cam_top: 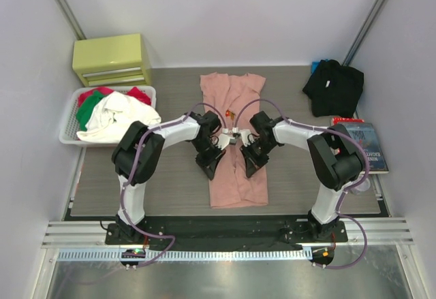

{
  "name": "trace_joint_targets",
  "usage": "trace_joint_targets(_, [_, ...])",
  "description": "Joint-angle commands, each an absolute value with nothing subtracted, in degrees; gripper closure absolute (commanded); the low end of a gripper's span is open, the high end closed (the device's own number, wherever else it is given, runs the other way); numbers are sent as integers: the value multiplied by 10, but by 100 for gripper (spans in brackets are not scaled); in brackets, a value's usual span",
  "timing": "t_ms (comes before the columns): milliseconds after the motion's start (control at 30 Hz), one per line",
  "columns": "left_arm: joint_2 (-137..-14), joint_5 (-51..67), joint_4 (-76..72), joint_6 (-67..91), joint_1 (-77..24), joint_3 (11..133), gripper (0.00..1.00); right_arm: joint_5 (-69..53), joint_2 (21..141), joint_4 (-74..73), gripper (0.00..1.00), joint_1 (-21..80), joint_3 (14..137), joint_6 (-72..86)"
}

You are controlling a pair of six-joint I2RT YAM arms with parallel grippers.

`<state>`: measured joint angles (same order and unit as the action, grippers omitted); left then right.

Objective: Fold and stack the t-shirts
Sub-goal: Grab the bottom of the folded rectangular tshirt with right arm

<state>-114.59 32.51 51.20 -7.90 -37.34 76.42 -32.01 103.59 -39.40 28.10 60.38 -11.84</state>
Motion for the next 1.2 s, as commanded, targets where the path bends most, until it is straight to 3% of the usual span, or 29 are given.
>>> trace_joint_targets(0, [-1101,308,503,-76,-374,766,100,-313,994,-384,99,293,595,-115])
trace_joint_targets(367, [-1040,265,476,-81,-390,750,100,-298,941,-384,99,293,594,-133])
trace_joint_targets(500, [-987,237,477,-90,-368,769,100,-285,849,-378,99,284,600,-148])
trace_joint_targets(667, [-840,207,438,-86,-266,738,100,-295,688,-372,99,215,595,-152])
trace_joint_targets(767, [-754,56,373,-102,-237,689,100,-176,611,-330,99,197,578,-157])
trace_joint_targets(833, [-732,-52,308,-98,-236,658,100,-1,585,-262,96,193,561,-158])
trace_joint_targets(900, [-755,-120,304,-91,-229,670,100,128,604,-230,80,182,555,-172])
trace_joint_targets(933, [-771,-109,319,-84,-215,679,100,127,623,-226,72,166,564,-180])
trace_joint_targets(967, [-823,-88,339,-60,-208,721,100,72,678,-245,58,116,582,-179])
trace_joint_targets(1000, [-853,-3,361,-49,-201,748,100,10,706,-268,52,79,631,-163])
trace_joint_targets(1033, [-893,52,415,-21,-185,784,100,-148,735,-294,50,44,655,-116])
trace_joint_targets(1067, [-924,88,427,-4,-176,834,100,-213,768,-302,48,-13,693,-93])
trace_joint_targets(1167, [-1025,205,447,25,-141,922,100,-344,863,-301,47,-47,755,-40])
